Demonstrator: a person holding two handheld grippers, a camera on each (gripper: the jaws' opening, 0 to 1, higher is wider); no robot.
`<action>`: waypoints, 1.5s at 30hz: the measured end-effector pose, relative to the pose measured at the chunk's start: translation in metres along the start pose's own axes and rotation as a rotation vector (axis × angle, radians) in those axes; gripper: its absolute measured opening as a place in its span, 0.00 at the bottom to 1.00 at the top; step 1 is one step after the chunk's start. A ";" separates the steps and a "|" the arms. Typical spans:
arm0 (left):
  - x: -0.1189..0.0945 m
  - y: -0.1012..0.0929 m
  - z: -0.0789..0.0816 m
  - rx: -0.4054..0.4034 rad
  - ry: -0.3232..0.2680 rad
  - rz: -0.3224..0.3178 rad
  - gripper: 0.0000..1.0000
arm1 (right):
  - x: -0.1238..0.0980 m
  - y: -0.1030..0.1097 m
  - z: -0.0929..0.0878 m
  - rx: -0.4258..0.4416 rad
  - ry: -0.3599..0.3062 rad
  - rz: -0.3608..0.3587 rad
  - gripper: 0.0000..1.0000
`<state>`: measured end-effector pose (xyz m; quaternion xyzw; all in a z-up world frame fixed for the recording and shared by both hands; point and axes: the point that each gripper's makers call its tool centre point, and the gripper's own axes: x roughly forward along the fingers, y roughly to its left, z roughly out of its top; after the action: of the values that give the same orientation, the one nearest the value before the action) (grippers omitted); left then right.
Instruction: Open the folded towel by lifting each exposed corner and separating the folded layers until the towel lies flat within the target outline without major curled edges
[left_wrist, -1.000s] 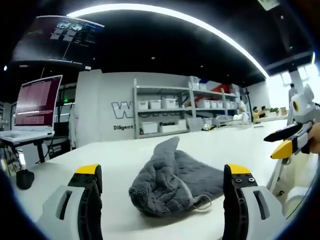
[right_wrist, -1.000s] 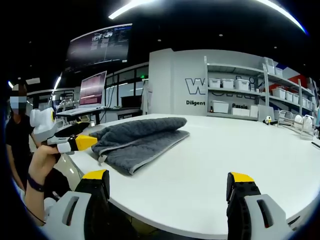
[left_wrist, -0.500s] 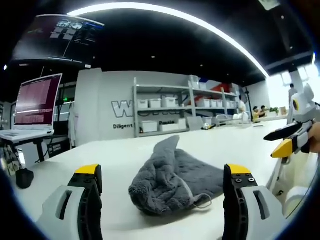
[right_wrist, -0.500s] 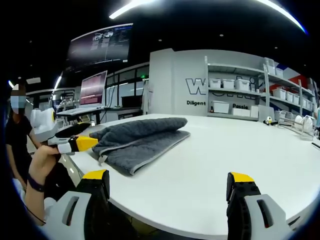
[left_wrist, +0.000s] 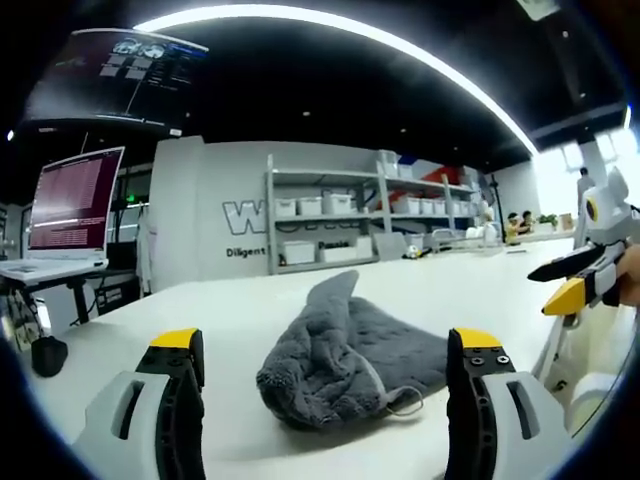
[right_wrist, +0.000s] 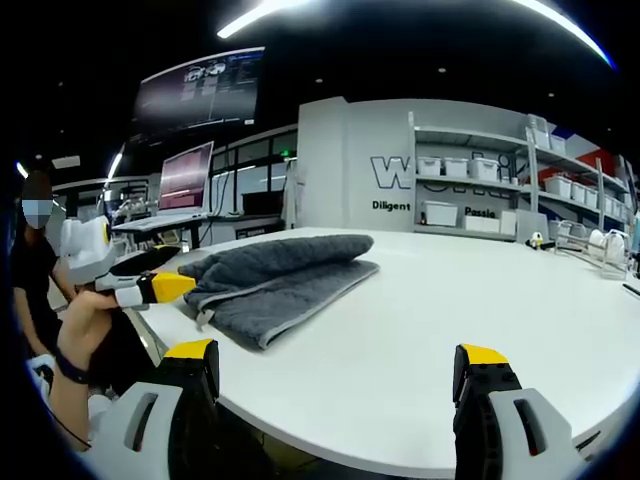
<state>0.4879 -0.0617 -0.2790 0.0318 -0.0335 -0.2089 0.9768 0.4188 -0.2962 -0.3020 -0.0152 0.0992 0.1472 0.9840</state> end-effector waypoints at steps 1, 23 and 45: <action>0.000 0.000 0.000 0.000 0.001 -0.001 0.99 | 0.000 0.000 0.000 0.000 0.000 0.000 0.99; 0.000 0.001 -0.002 -0.002 0.004 0.003 0.99 | 0.001 0.000 -0.002 0.001 0.003 0.000 0.99; 0.008 0.000 0.006 0.038 0.016 -0.007 0.99 | 0.002 -0.001 -0.004 0.001 0.006 0.002 0.99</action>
<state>0.4953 -0.0651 -0.2727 0.0523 -0.0295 -0.2112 0.9756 0.4203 -0.2963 -0.3066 -0.0150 0.1022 0.1482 0.9835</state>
